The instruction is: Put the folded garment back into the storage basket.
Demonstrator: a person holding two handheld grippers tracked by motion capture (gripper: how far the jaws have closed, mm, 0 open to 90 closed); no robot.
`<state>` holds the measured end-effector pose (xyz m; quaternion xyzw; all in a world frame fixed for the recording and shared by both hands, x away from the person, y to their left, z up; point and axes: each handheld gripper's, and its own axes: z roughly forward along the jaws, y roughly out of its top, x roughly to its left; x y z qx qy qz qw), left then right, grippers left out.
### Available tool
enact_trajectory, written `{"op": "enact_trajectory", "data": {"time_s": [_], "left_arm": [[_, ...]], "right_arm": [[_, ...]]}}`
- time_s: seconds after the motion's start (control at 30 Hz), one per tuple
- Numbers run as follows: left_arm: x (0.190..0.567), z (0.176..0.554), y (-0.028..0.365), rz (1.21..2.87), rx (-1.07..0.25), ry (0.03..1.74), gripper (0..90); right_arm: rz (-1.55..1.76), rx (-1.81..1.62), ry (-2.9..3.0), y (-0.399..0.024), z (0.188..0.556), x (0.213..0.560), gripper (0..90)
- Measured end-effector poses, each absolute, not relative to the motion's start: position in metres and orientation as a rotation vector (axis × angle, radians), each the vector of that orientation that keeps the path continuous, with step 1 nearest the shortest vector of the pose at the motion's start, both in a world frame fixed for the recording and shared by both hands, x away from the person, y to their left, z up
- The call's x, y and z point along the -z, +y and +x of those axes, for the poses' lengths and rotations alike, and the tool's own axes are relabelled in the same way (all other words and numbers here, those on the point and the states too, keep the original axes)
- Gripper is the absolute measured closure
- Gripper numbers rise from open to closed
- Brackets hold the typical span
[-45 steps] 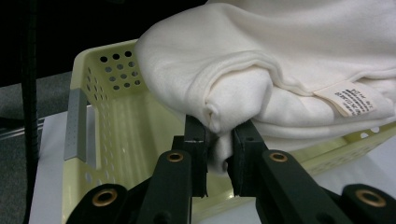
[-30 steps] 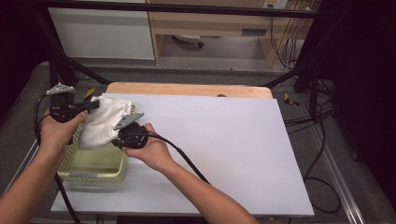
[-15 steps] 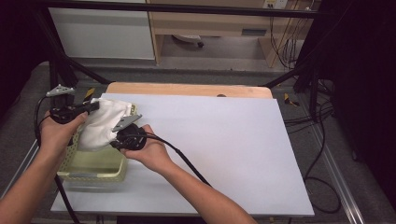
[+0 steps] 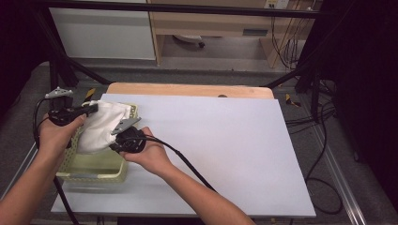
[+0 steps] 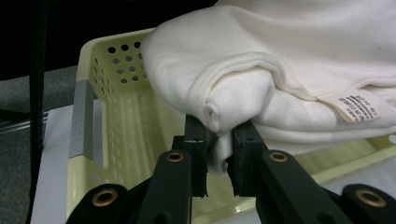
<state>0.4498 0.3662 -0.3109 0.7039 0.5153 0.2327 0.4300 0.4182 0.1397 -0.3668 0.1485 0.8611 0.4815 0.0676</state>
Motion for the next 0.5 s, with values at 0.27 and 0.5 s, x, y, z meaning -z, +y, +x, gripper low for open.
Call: {"op": "enact_trajectory", "data": {"time_s": [0.27,0.5], "left_arm": [[0.3138,0.4498,0.3676,1.759,-0.574,1.291,81.2],[0.3179,0.4503,0.3699,1.771,-0.565,1.298,81.2]], "right_arm": [[0.443,-1.448,2.597,0.141,0.4164,0.3677,79.3],[0.432,-1.441,2.606,0.143,0.415,0.3702,79.3]]}}
